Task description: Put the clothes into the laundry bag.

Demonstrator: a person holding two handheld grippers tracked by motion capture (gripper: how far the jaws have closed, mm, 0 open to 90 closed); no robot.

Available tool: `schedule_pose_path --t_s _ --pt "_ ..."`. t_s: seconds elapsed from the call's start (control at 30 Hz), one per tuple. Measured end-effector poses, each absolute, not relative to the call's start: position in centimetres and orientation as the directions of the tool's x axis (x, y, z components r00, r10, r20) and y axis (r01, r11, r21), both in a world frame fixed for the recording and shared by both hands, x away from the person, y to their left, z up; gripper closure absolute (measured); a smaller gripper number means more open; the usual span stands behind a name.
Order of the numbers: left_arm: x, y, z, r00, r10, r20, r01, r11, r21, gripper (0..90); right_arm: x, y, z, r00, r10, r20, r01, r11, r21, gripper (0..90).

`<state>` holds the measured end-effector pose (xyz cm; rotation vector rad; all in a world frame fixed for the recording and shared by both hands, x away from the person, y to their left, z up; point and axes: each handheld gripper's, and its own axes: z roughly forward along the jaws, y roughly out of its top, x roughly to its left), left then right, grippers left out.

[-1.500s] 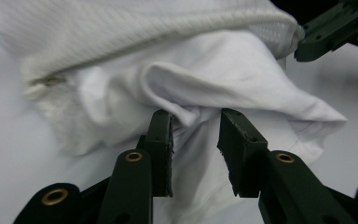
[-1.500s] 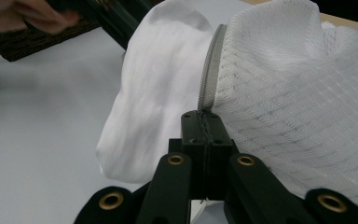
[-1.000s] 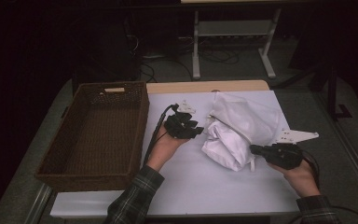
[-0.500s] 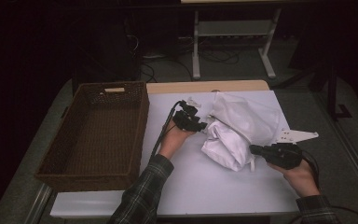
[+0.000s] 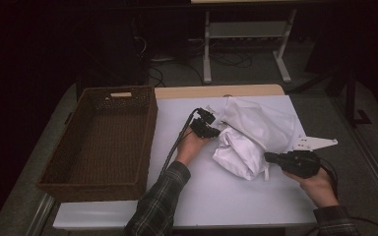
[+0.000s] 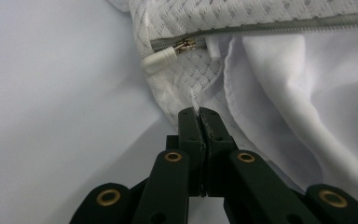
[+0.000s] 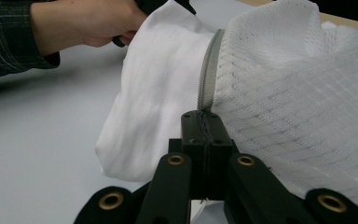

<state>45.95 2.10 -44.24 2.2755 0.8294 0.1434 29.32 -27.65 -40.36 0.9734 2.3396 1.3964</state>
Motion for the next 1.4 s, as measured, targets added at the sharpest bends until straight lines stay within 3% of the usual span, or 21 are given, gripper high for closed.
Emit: schedule_pose_path --t_s 0.6,1.13,1.2,1.27,1.4 --pt "39.9 6.2 -42.5 0.759 0.633 -0.152 0.555 -0.507 0.66 89.5 29.2 -28.4 -40.1 -0.734 0.668 0.121 0.417 0.303 0.857 89.1" --pt "33.3 9.4 -42.1 0.784 0.595 -0.175 0.537 -0.509 0.672 89.4 29.3 -28.4 -40.3 -0.734 0.668 0.12 0.42 0.309 0.853 89.1" --pt "32.8 9.7 -42.4 0.792 0.587 -0.167 0.521 -0.508 0.687 89.2 29.3 -28.4 -40.4 -0.733 0.669 0.124 0.427 0.311 0.849 88.0" --pt "32.9 9.8 -42.6 0.798 0.577 -0.174 0.517 -0.509 0.688 89.1 29.3 -28.4 -40.2 -0.726 0.674 0.137 0.428 0.288 0.856 77.0" --pt "33.2 10.0 -42.7 0.794 0.579 -0.185 0.525 -0.5 0.689 89.0 29.3 -28.4 -40.0 -0.723 0.675 0.146 0.434 0.28 0.856 72.8"
